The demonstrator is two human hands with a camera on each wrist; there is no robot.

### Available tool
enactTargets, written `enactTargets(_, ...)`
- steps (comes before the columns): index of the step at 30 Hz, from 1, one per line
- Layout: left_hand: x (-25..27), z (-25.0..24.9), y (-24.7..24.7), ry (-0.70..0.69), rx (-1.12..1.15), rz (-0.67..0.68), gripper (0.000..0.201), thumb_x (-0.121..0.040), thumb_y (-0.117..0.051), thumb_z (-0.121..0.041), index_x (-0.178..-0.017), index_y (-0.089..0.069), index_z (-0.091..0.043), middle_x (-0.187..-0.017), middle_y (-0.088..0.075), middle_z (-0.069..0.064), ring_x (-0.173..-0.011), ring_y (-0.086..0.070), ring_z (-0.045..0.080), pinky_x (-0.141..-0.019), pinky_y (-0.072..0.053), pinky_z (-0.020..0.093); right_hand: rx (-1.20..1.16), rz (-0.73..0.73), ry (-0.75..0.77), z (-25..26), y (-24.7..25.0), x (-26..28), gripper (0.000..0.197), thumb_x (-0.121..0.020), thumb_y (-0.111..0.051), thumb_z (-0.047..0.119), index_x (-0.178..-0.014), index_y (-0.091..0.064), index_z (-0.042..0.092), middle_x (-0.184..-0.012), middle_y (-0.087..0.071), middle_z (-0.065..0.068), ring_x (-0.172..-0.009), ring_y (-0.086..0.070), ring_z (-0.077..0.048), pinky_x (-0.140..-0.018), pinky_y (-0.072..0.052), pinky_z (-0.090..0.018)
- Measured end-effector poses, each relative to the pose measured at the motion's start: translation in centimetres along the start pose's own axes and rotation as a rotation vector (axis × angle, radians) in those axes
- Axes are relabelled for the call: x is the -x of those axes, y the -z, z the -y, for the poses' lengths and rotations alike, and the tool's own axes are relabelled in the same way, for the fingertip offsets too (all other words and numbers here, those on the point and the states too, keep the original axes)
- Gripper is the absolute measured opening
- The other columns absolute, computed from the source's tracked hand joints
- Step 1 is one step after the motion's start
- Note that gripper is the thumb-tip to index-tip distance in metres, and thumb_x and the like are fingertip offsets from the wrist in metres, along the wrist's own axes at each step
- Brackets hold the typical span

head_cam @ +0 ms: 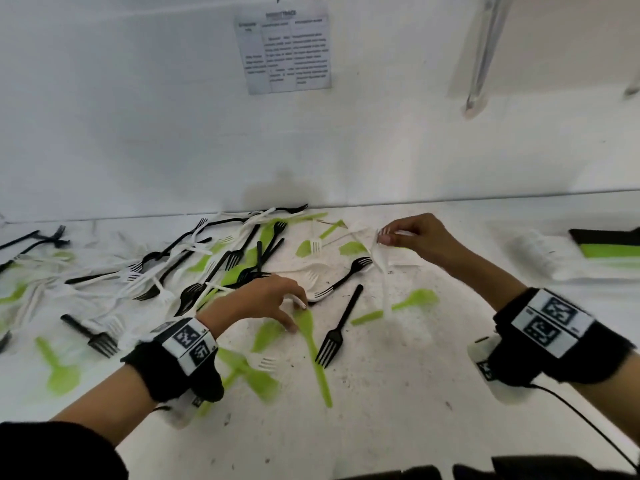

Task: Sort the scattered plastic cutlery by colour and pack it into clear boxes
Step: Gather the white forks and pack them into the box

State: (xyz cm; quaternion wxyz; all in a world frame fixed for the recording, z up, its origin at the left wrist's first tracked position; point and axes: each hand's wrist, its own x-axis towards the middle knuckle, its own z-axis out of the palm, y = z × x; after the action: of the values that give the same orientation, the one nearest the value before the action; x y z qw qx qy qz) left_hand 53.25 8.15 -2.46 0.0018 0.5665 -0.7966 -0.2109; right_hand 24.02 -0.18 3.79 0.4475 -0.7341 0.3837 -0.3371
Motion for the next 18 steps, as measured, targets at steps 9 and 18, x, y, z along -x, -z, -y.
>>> enactTargets(9, 1.0, 1.5, 0.4, 0.048, -0.083, 0.019, 0.051, -0.059, -0.084, -0.042, -0.101, -0.060, -0.024, -0.091, -0.053, -0.017, -0.076, -0.043, -0.006, -0.065, -0.035, 0.015, 0.320, 0.035, -0.020, -2.1, -1.7, -0.4, 0.024, -0.077, -0.074, 0.014, -0.100, -0.070, 0.017, -0.090, -0.072, -0.008, -0.085, -0.059, -0.011, -0.070, -0.038, -0.010)
enactTargets(18, 1.7, 1.6, 0.5, 0.009, 0.193, -0.219, 0.018, -0.079, -0.074, -0.019, -0.087, -0.070, -0.035, -0.076, -0.064, -0.027, -0.077, -0.059, -0.009, -0.072, -0.048, 0.023, -0.054, -0.058, -0.066, -0.8, -1.8, -1.3, 0.009, -0.089, -0.058, 0.009, -0.083, -0.063, 0.014, -0.080, -0.064, 0.006, -0.064, -0.056, 0.008, -0.057, -0.040, -0.008)
